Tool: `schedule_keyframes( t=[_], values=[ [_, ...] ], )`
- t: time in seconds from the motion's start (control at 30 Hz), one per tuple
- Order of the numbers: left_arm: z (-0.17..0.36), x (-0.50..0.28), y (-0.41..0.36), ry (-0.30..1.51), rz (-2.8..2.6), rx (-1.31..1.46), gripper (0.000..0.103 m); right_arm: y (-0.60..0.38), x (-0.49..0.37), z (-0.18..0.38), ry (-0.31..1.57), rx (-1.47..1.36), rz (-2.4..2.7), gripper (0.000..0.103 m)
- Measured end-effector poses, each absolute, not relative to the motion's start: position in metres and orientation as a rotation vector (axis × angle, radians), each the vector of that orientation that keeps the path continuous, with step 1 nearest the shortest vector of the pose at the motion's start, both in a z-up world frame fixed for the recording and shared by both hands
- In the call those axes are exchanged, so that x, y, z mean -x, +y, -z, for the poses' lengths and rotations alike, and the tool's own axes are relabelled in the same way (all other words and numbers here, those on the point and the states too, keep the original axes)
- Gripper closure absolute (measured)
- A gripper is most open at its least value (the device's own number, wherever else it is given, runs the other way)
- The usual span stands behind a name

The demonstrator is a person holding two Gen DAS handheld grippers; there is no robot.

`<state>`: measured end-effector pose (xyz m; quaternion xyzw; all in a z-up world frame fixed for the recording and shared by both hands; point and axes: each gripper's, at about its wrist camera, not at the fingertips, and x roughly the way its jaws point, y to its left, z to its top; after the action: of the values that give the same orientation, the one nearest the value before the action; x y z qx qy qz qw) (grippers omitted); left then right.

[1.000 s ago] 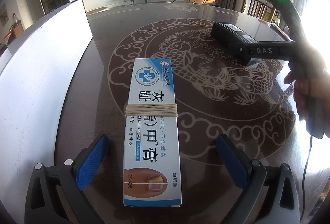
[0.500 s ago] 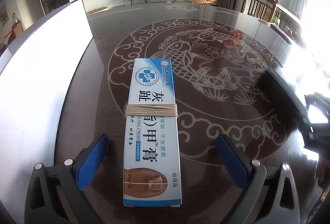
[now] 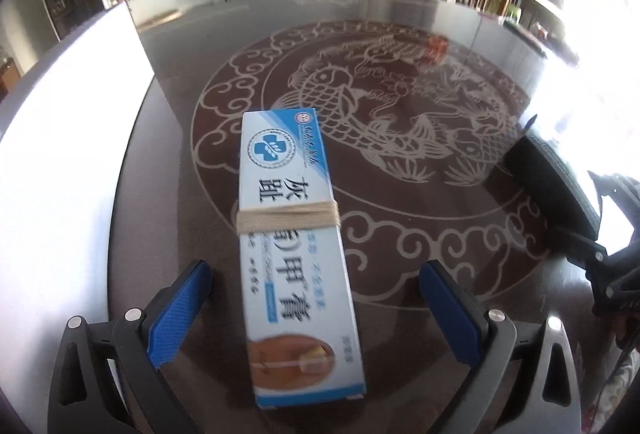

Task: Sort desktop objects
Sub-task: 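Lift the black soap bar box up with the right tool, then carry the black box with the right tool while the left tool carries the cream box to the white box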

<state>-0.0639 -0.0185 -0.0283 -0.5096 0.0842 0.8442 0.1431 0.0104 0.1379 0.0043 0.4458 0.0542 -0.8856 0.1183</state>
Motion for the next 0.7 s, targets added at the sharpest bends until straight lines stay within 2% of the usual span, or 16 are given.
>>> schedule_keyframes(
  t=[0.13, 0.17, 0.2, 0.23, 0.27, 0.47, 0.5, 0.57, 0.6, 0.63, 0.7],
  values=[
    [0.027, 0.085, -0.015, 0.240, -2.427, 1.542, 0.000, 0.136, -0.011, -0.004, 0.172, -1.312, 2.577, 0.006],
    [0.026, 0.084, -0.014, 0.240, -2.436, 1.519, 0.011, 0.134, -0.011, -0.003, 0.184, -1.317, 2.574, 0.006],
    [0.021, 0.082, -0.013, 0.233, -2.454, 1.489, 0.035, 0.133, -0.010, -0.003, 0.191, -1.320, 2.572, 0.005],
    [0.017, 0.079, -0.013, 0.222, -2.469, 1.474, 0.044, 0.132, -0.009, -0.003, 0.189, -1.323, 2.565, 0.003],
    [0.014, 0.076, -0.013, 0.217, -2.474, 1.472, 0.060, 0.133, -0.006, -0.004, 0.181, -1.328, 2.552, 0.003],
    [0.015, 0.030, -0.022, 0.223, -2.504, 1.428, 0.059, 0.151, 0.030, -0.018, 0.022, -1.537, 2.369, 0.004],
    [0.015, 0.023, -0.025, 0.208, -2.513, 1.419, 0.059, 0.149, 0.037, -0.018, 0.047, -1.569, 2.343, 0.008],
    [0.013, 0.011, -0.027, 0.186, -2.530, 1.395, 0.059, 0.142, 0.044, -0.017, 0.154, -1.588, 2.340, 0.029],
    [0.011, 0.007, -0.028, 0.179, -2.540, 1.380, 0.059, 0.135, 0.044, -0.018, 0.218, -1.586, 2.335, 0.044],
    [0.007, 0.001, -0.028, 0.168, -2.549, 1.361, 0.059, 0.131, 0.045, -0.019, 0.271, -1.604, 2.330, 0.044],
    [-0.009, -0.005, -0.030, 0.127, -2.572, 1.301, 0.059, 0.128, 0.043, -0.022, 0.260, -1.614, 2.309, 0.044]
  ],
)
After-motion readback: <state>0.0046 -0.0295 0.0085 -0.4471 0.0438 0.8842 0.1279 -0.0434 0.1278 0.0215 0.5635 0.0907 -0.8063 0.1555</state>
